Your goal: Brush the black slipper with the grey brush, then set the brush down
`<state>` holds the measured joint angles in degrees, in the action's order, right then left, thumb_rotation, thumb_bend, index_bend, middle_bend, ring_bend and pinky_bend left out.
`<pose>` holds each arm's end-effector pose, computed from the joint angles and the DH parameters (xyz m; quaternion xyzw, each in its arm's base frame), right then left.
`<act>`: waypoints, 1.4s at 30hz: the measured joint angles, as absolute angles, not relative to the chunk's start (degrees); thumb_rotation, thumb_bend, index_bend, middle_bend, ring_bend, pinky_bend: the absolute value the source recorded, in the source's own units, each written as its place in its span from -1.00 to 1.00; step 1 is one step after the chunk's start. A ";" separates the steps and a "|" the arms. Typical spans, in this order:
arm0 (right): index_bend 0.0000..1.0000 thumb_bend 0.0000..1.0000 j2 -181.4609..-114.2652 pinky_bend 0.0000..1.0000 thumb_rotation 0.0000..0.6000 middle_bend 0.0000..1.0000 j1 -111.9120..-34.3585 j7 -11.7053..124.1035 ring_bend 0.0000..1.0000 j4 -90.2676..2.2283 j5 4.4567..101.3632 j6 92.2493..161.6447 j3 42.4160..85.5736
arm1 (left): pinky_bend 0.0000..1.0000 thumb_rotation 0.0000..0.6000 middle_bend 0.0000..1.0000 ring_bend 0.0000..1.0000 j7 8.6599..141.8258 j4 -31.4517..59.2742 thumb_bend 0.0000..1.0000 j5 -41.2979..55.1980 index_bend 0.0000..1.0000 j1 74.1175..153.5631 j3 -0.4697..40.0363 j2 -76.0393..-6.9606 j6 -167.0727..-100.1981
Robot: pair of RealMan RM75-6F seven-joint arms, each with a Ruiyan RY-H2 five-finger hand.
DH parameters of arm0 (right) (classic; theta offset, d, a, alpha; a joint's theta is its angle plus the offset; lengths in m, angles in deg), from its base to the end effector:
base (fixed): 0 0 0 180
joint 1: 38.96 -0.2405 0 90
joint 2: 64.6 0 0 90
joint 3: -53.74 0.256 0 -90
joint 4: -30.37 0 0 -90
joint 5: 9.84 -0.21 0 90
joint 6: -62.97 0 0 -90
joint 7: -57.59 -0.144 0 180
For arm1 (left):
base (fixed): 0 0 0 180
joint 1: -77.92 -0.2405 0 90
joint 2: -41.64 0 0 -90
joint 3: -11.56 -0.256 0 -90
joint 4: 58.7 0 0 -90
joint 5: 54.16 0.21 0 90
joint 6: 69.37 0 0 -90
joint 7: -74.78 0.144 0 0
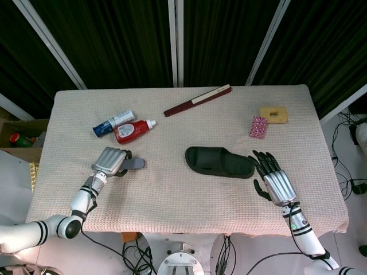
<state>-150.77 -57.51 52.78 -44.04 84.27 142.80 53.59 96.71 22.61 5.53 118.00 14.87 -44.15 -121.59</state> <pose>-0.2625 -0.2366 0.0318 0.6816 -0.3629 0.4649 0.4331 -0.2150 0.3307 -0.0124 -0.7647 -0.3862 -0.2627 0.4439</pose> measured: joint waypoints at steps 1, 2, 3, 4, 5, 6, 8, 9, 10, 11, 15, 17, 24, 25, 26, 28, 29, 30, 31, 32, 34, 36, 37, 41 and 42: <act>-1.00 0.04 -150.78 -1.00 1.00 -1.00 -57.51 52.78 -1.00 -44.03 84.23 142.73 53.60 | 0.38 1.00 0.14 0.18 96.74 22.64 -0.35 5.64 0.03 117.96 14.87 -44.15 -121.67; -1.00 0.04 -150.79 -1.00 1.00 -1.00 -57.52 52.80 -1.00 -44.03 84.18 142.65 53.62 | 0.37 1.00 0.11 0.16 96.80 22.70 -0.35 5.76 0.00 117.91 14.85 -44.13 -121.68; -1.00 0.04 -150.80 -1.00 1.00 -1.00 -57.53 52.85 -1.00 -44.02 84.11 142.55 53.66 | 0.35 1.00 0.08 0.13 96.86 22.74 -0.35 5.79 -0.04 117.89 14.83 -44.10 -121.64; -1.00 0.03 -150.83 -1.00 1.00 -1.00 -57.53 52.85 -1.00 -44.01 84.09 142.54 53.69 | 0.34 1.00 0.05 0.10 96.96 22.76 -0.36 5.79 -0.08 117.88 14.82 -44.07 -121.64; -1.00 0.01 -150.86 -1.00 1.00 -1.00 -57.52 52.79 -1.00 -44.00 84.10 142.58 53.71 | 0.33 1.00 0.03 0.08 97.16 22.77 -0.36 5.73 -0.11 117.86 14.82 -44.05 -121.67; -1.00 -0.01 -150.91 -1.00 1.00 -1.00 -57.49 52.63 -1.00 -43.96 84.12 142.68 53.73 | 0.31 1.00 0.00 0.05 97.41 22.80 -0.38 5.61 -0.16 117.85 14.82 -44.03 -121.69; -1.00 -0.02 -151.00 -1.00 1.00 -1.00 -57.44 52.28 -1.00 -43.86 84.21 142.90 53.77 | 0.25 1.00 -0.07 -0.04 98.08 23.05 -0.40 5.01 -0.26 117.90 14.79 -43.87 -121.48; -1.00 -0.03 -151.06 -1.00 1.00 -1.00 -57.41 52.02 -1.00 -43.72 84.28 143.06 53.79 | 0.18 1.00 -0.13 -0.13 98.40 23.24 -0.42 4.62 -0.33 117.96 14.77 -43.73 -121.22; -1.00 -0.04 -151.11 -1.00 1.00 -1.00 -57.39 51.90 -1.00 -43.60 84.32 143.17 53.82 | 0.11 1.00 -0.18 -0.21 98.74 23.46 -0.44 4.19 -0.38 118.05 14.74 -43.57 -120.87; -1.00 -0.04 -151.15 -1.00 1.00 -1.00 -57.37 51.83 -1.00 -43.51 84.35 143.24 53.85 | 0.05 0.99 -0.21 -0.27 99.24 23.78 -0.47 3.61 -0.41 118.19 14.70 -43.34 -120.40; -1.00 -0.04 -151.29 -1.00 1.00 -1.00 -57.32 51.67 -1.00 -43.26 84.28 143.17 53.91 | -0.12 0.86 -0.32 -0.43 100.49 24.51 -0.53 2.41 -0.44 118.49 14.67 -43.02 -120.11; -1.00 -0.04 -151.34 -1.00 1.00 -1.00 -57.33 51.63 -1.00 -43.15 84.22 143.07 53.92 | -0.16 0.80 -0.36 -0.46 100.49 24.70 -0.54 2.36 -0.45 118.51 14.67 -42.97 -120.12; -1.00 -0.04 -151.38 -1.00 1.00 -1.00 -57.17 51.62 -1.00 -43.07 84.22 143.49 54.08 | -0.33 0.58 -0.46 -0.60 100.31 26.21 -0.62 2.95 -0.57 118.30 14.73 -42.24 -121.00; -1.00 -0.04 -151.37 -1.00 1.00 -1.00 -57.12 51.60 -1.00 -43.06 84.24 143.62 54.09 | -0.36 0.56 -0.49 -0.63 100.25 26.55 -0.63 3.17 -0.60 118.19 14.73 -42.06 -121.29; -1.00 -0.04 -151.37 -1.00 1.00 -1.00 -57.06 51.59 -1.00 -43.04 84.26 143.78 54.12 | -0.37 0.55 -0.52 -0.66 100.13 26.99 -0.64 3.53 -0.63 118.01 14.74 -41.81 -121.82; -1.00 -0.04 -151.32 -1.00 1.00 -1.00 -56.86 51.64 -1.00 -43.01 84.34 144.28 54.17 | -0.42 0.49 -0.58 -0.70 99.86 27.73 -0.66 4.34 -0.68 117.61 14.74 -41.37 -122.89; -1.00 -0.04 -151.26 -1.00 1.00 -1.00 -56.73 51.71 -1.00 -42.99 84.37 144.53 54.17 | -0.43 0.47 -0.59 -0.71 99.58 28.25 -0.67 5.06 -0.70 117.25 14.75 -41.03 -123.84; -1.00 -0.04 -151.13 -1.00 1.00 -1.00 -56.45 51.89 -1.00 -42.97 84.40 144.90 54.12 | -0.44 0.43 -0.61 -0.72 99.30 28.69 -0.69 5.74 -0.71 116.92 14.75 -40.75 -124.71; -1.00 -0.04 -150.98 -1.00 1.00 -1.00 -56.18 52.10 -1.00 -42.96 84.40 145.18 54.06 | -0.45 0.41 -0.62 -0.72 98.95 29.15 -0.71 6.57 -0.73 116.52 14.73 -40.45 -125.73; -1.00 -0.04 -150.81 -1.00 1.00 -1.00 -55.85 52.35 -1.00 -42.95 84.34 145.44 53.98 | -0.46 0.40 -0.63 -0.73 98.34 29.75 -0.73 7.99 -0.74 115.87 14.67 -40.02 -127.37; -1.00 -0.03 -150.35 -1.00 1.00 -1.00 -54.84 52.98 -1.00 -42.93 83.96 146.05 53.69 | -0.48 0.40 -0.63 -0.73 97.13 30.50 -0.78 10.84 -0.75 114.67 14.41 -39.38 -130.35; -1.00 -0.03 -149.79 -1.00 1.00 -1.00 -53.40 53.68 -1.00 -42.97 83.10 146.67 53.35 | -0.47 0.39 -0.63 -0.73 95.38 30.80 -0.79 15.36 -0.75 112.89 13.63 -38.64 -134.52; -1.00 -0.03 -149.51 -1.00 1.00 -1.00 -52.67 54.06 -1.00 -43.07 82.50 146.91 53.21 | -0.48 0.39 -0.63 -0.74 94.72 30.68 -0.80 17.65 -0.75 112.01 13.07 -38.31 -136.49; -1.00 -0.04 -148.18 -1.00 1.00 -1.00 -48.46 55.89 -1.00 -44.55 78.57 148.41 52.73 | -0.51 0.37 -0.63 -0.74 93.15 27.95 -0.86 29.26 -0.75 106.49 9.27 -37.24 -147.70; -1.00 -0.04 -147.67 -1.00 1.00 -1.00 -46.89 56.30 -1.00 -45.27 77.18 148.88 52.49 | -0.51 0.33 -0.63 -0.75 92.89 26.97 -0.88 31.20 -0.75 104.87 8.39 -37.16 -150.35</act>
<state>-147.67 -46.89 56.30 -45.27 77.18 148.88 52.49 92.89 26.97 31.20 104.87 8.39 -37.16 -150.35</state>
